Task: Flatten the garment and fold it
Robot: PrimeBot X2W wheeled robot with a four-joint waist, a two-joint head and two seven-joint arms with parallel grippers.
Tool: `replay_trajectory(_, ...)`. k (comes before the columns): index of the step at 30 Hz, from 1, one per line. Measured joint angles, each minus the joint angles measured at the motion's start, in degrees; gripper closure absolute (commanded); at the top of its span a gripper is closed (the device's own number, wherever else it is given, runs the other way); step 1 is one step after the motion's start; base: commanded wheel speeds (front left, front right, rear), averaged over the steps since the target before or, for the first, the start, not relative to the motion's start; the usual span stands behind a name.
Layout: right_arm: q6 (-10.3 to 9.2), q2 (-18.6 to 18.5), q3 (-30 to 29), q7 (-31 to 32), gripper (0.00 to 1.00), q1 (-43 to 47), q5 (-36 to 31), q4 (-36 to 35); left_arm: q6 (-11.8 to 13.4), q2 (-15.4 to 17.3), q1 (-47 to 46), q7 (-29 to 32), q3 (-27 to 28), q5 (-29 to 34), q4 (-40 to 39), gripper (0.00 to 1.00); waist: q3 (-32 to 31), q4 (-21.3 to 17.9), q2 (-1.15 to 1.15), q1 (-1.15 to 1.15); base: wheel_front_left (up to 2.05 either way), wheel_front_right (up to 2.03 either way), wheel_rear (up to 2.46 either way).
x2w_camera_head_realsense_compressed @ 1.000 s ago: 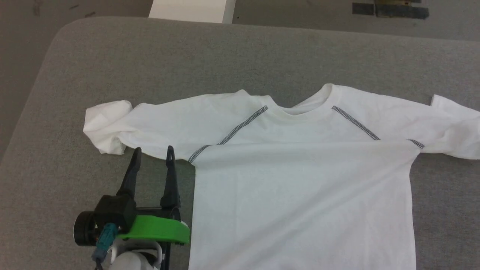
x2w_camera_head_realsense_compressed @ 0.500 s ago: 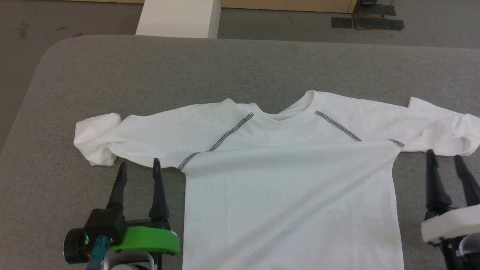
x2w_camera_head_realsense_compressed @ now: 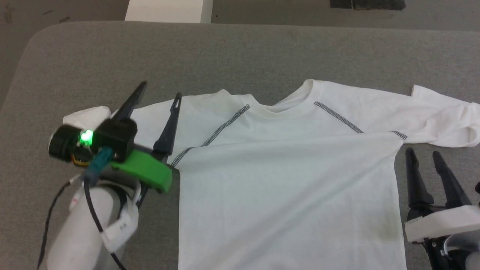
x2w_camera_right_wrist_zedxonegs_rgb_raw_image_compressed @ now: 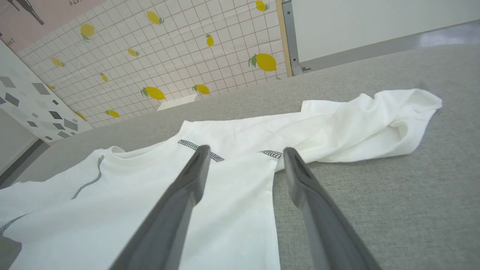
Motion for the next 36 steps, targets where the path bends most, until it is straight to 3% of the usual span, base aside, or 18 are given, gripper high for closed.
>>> replay_trajectory(3,0.0,0.0,0.04,0.27,0.0,-1.66,0.68,-1.87,-3.8,1.01,-6.88,8.13,-1.65,-4.82,2.1,0.0,1.66,-0.11,0.0,0.0,0.0,0.0,0.0)
replay_trajectory(5,0.0,0.01,0.05,0.37,0.0,-2.32,1.53,-2.89,-4.81,1.72,-11.22,12.76,-2.71,-8.54,4.1,0.0,2.76,-0.29,0.0,0.0,0.0,0.0,0.0)
replay_trajectory(9,0.0,0.01,0.46,0.71,0.0,-3.16,1.32,-4.35,-5.3,4.46,-19.89,21.87,-5.76,-14.71,9.55,0.0,5.05,-0.87,0.0,0.0,0.0,0.0,0.0)
replay_trajectory(16,0.0,0.02,1.52,0.77,0.0,-4.45,0.92,-5.02,-5.33,10.66,-27.79,35.41,-16.78,-25.9,14.9,0.0,8.45,-3.01,0.0,0.0,0.0,0.0,0.0)
replay_trajectory(23,0.0,0.0,1.41,0.77,0.0,-5.23,0.94,-5.31,-5.33,16.13,-31.69,39.42,-22.01,-30.37,17.11,0.0,11.36,-5.94,0.0,0.0,0.0,0.0,0.0)
replay_trajectory(31,0.0,0.0,1.15,0.77,0.0,-5.75,0.98,-5.52,-5.24,18.44,-32.31,42.85,-21.96,-34.38,20.5,0.0,14.33,-8.63,0.0,0.0,0.0,0.0,0.0)
replay_trajectory(32,0.0,0.0,1.09,0.77,0.0,-5.81,0.98,-5.54,-5.23,18.53,-32.43,42.87,-21.7,-34.62,20.5,0.26,14.6,-8.79,0.0,0.0,0.0,0.0,0.0)
replay_trajectory(33,0.0,0.0,1.01,0.77,0.0,-5.87,0.98,-5.57,-5.19,18.56,-32.55,42.81,-21.45,-34.71,20.49,0.63,14.9,-8.96,0.0,0.0,0.0,0.0,0.0)
replay_trajectory(34,0.0,0.0,0.86,0.77,0.0,-5.92,0.98,-5.58,-5.15,18.58,-32.57,42.39,-21.25,-34.71,20.49,0.87,15.14,-9.08,0.0,0.0,0.0,0.0,0.0)
replay_trajectory(35,0.0,0.0,0.63,0.78,0.0,-6.01,0.97,-5.6,-5.08,18.57,-32.57,41.76,-21.13,-34.66,20.51,1.0,15.31,-9.13,0.0,0.0,0.0,0.0,0.0)
replay_trajectory(36,0.0,0.0,0.48,0.78,0.0,-6.1,0.93,-5.65,-4.98,18.5,-32.57,41.05,-21.05,-34.6,20.59,1.0,15.34,-9.09,0.0,0.0,0.0,0.0,0.0)
